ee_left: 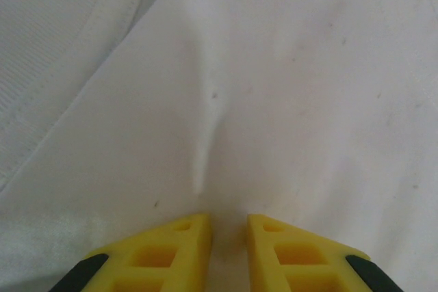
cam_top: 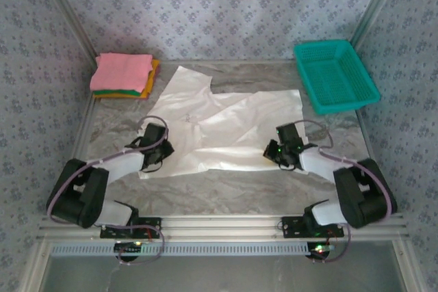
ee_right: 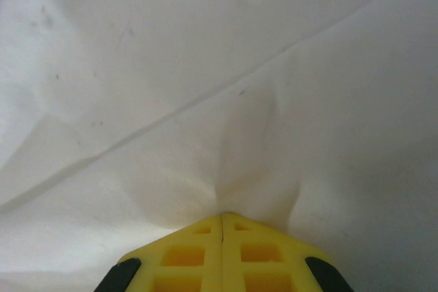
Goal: Fold and stack the t-shirts
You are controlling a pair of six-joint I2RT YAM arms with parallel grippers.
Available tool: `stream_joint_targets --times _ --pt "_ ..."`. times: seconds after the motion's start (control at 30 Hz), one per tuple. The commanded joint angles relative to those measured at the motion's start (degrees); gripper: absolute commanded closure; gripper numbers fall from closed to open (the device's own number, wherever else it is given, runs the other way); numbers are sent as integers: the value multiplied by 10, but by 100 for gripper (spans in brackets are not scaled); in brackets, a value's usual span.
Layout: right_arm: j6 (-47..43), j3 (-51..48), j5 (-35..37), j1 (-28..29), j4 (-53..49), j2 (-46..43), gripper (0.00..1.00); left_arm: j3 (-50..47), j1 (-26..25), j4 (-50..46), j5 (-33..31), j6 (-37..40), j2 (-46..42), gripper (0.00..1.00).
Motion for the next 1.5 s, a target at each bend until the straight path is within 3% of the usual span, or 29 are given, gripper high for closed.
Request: stream_joint_targets --times 0.0,0.1,0.2,0.33,0.43,0.63,0.83,0.9,1.13,1.47 --pt "103 -62 60 23 -129 -77 100 -36 -28 -162 -6 -40 -48 77" --pt "101 -70 73 13 -164 -151 100 -39 -30 -198 -39 -33 -124 73" --pt "12 -3 71 -25 -175 -145 100 5 -14 -190 -62 27 -163 69" --pt "-88 142 57 -49 -173 -75 87 170 37 -129 -33 167 -104 62" --pt "-153 252 34 -56 -157 1 74 350 77 -106 43 268 42 51" --pt "-205 412 -78 -106 -116 149 64 809 108 -243 132 397 401 41" --pt "-219 429 -133 -131 -83 172 60 1311 132 -433 208 420 716 37" --pt "-220 419 -138 -134 -75 169 60 1398 132 -442 225 409 780 37" --pt "-217 368 -171 -137 -41 162 59 1283 135 -358 233 370 787 35" --pt "-213 315 -185 -138 -9 127 58 1259 127 -368 238 366 817 34"
